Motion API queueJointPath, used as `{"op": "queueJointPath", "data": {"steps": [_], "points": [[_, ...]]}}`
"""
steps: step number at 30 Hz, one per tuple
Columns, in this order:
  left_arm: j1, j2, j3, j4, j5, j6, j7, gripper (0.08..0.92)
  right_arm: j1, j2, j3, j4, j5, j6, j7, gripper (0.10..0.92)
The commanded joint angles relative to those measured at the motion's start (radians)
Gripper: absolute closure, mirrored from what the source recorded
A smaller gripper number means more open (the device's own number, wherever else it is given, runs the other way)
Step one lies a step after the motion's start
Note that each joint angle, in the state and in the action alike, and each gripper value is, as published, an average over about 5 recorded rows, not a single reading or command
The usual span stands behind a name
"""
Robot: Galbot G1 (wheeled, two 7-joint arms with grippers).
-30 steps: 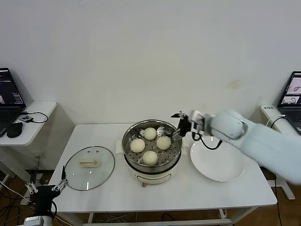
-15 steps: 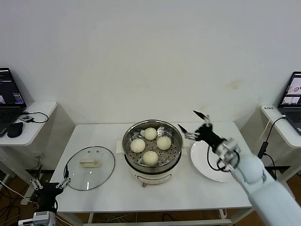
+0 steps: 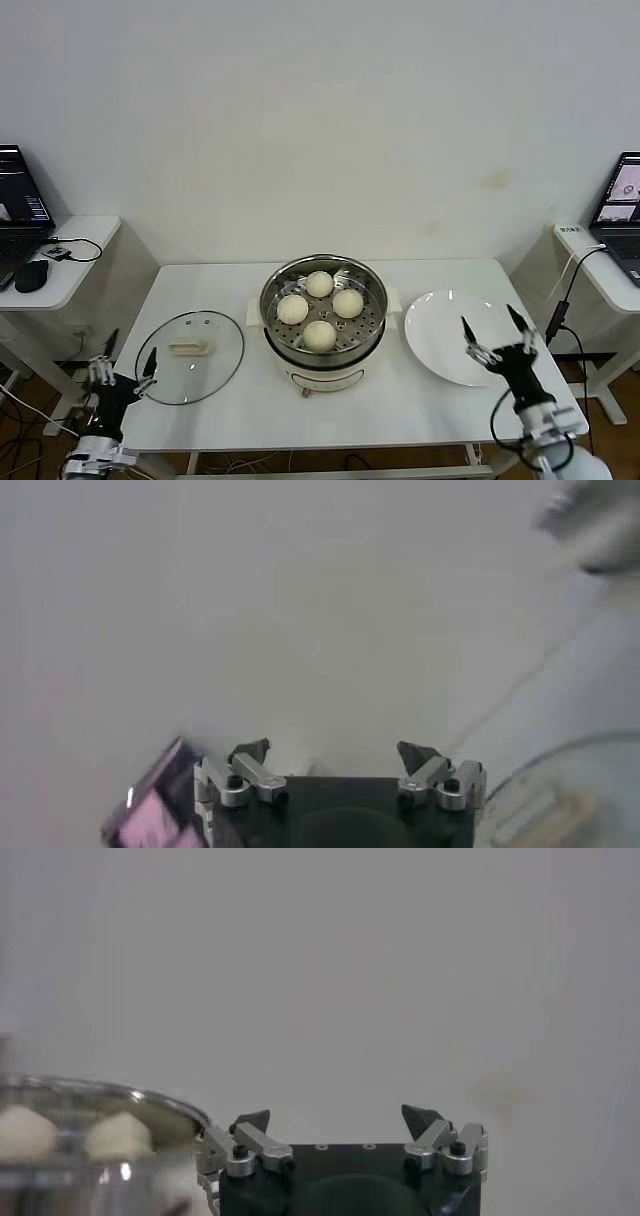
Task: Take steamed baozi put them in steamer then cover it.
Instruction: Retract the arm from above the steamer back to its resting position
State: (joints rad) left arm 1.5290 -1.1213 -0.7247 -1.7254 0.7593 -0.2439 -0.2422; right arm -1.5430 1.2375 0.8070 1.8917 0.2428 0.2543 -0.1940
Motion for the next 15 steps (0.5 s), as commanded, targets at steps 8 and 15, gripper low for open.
{"op": "queueJointPath", "data": {"steps": [8,15], "points": [[-0.194,0.08,0.1,0.22,0.448,-0.058,0.102,0.177,-0.146,0.11,0.141,-0.024,-0.046,0.08,0.002,0.203],[-0.254,0.108,0.119,0.288,0.438,-0.06,0.099,0.177,-0.152,0.116,0.132,-0.033,-0.057,0.083,0.001,0.202]]}}
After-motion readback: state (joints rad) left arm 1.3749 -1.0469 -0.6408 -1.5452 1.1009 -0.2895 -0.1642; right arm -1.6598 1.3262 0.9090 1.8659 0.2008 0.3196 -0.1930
